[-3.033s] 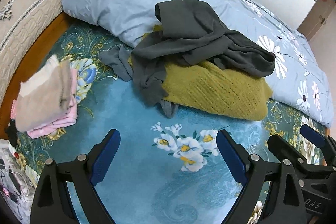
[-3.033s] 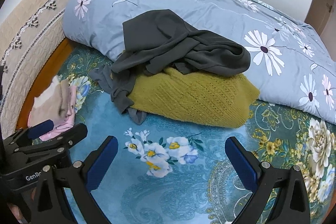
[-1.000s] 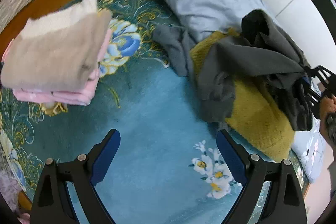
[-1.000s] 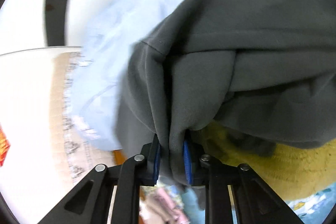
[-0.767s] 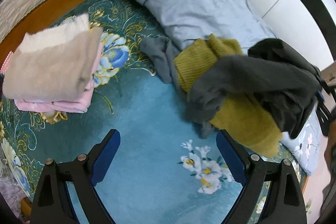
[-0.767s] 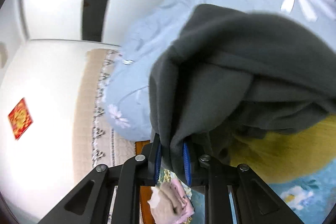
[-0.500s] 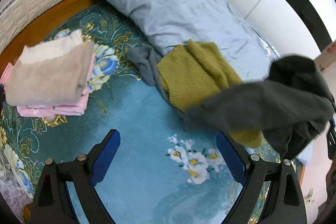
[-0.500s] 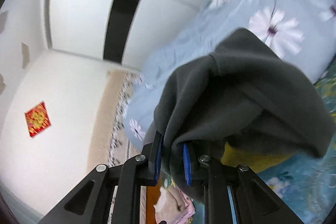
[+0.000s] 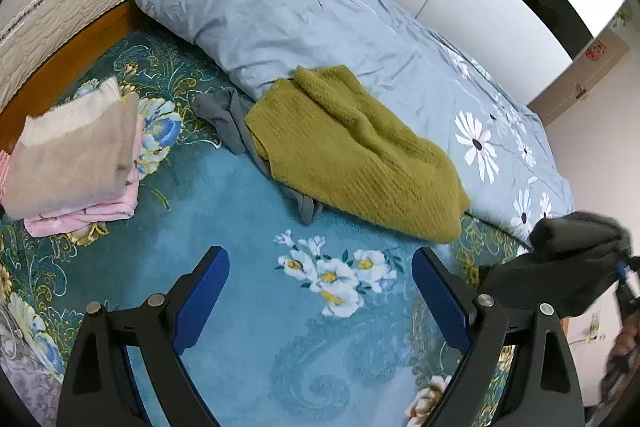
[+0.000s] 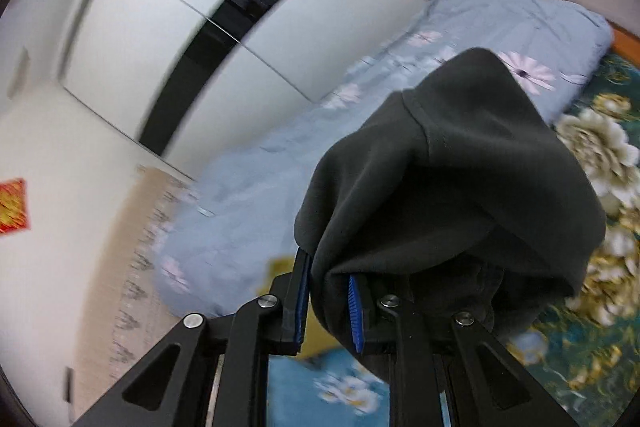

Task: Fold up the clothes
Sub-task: 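Grasp the grey sweatpants with the right gripper and lift them off the sweater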

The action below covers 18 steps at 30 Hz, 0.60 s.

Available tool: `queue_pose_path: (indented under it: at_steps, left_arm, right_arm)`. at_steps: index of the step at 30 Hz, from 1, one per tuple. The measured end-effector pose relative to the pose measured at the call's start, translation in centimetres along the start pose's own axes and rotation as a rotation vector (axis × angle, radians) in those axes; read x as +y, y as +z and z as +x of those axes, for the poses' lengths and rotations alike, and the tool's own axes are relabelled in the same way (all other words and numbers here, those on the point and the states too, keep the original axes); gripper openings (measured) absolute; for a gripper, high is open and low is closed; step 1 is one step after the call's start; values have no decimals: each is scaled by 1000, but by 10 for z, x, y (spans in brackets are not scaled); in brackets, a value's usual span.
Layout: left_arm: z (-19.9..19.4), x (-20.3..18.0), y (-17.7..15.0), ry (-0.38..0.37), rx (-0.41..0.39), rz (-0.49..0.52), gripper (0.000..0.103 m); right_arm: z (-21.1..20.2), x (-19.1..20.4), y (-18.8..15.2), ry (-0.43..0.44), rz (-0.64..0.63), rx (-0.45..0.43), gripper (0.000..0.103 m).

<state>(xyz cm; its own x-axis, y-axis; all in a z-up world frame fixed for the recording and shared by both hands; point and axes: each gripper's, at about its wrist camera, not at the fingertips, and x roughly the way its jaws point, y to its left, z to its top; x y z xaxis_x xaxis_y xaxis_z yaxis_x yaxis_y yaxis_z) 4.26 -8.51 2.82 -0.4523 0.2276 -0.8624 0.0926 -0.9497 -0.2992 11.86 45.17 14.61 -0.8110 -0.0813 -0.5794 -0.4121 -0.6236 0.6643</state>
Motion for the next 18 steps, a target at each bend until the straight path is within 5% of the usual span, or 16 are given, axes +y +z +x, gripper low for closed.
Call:
queue_pose_path:
  at_steps: [5, 18]
  left_arm:
    - [-2, 2, -12, 25, 18, 21, 93]
    - [9, 5, -25, 102, 105, 97, 93]
  right_arm:
    - [56, -54, -78, -55, 208, 94, 18]
    - [121, -83, -219, -93, 235, 403, 25]
